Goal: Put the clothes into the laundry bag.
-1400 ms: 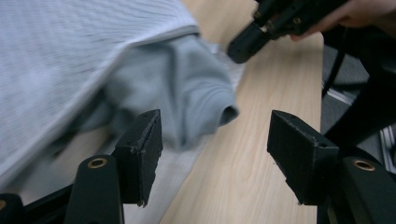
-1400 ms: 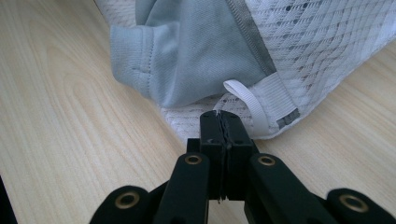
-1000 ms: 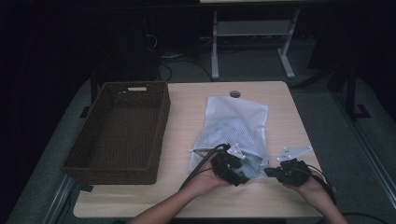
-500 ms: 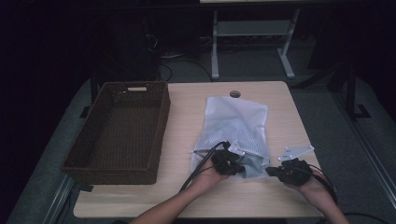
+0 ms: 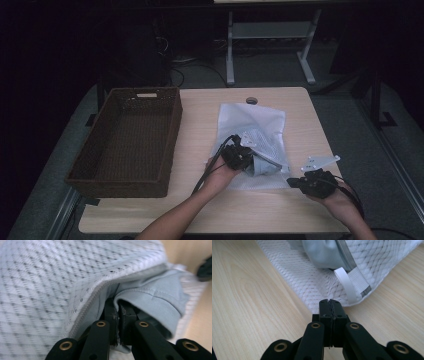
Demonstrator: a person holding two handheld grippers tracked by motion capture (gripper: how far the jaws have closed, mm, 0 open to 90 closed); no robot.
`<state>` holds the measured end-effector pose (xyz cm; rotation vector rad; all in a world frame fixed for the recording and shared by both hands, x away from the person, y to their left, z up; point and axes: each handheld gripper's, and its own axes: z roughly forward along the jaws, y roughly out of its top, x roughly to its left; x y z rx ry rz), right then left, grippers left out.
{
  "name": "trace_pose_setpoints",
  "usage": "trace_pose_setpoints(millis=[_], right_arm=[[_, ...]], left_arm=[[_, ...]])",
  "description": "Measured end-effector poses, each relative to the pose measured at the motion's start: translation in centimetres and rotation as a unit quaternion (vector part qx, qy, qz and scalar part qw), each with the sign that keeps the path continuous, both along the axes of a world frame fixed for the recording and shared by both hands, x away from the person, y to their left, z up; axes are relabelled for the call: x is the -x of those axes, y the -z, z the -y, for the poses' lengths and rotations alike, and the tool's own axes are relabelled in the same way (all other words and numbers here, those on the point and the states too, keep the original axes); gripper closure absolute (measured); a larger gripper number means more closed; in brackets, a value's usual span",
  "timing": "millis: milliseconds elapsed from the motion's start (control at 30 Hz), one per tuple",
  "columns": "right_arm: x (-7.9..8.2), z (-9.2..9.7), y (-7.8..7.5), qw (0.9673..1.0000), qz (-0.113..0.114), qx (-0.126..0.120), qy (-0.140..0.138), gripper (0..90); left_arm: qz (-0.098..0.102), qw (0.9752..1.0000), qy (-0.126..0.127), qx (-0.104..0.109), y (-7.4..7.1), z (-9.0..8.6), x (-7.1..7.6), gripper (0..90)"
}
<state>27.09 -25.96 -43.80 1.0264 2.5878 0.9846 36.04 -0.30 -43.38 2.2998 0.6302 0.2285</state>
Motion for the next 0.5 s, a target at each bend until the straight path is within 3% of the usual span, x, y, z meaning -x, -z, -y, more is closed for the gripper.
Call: trace_pose_setpoints(millis=[233,400,500], right_arm=[[0.0,0.5,-0.2,1.0000,0.002,-0.004,0.002,88.9],[-0.1,0.7,-0.3,1.0000,0.004,-0.004,0.005,89.1],[-0.1,0.6,-0.3,1.0000,0.003,-0.006,0.005,89.1]], left_arm=[[0.010,0.9993,-0.027,-0.024,1.1,0.4,-1.5,86.4],[0.043,0.9964,-0.051,-0.053,1.5,0.3,-2.5,86.5],[0.027,0.9975,-0.058,-0.031,1.7,-0.2,-3.4,86.3]])
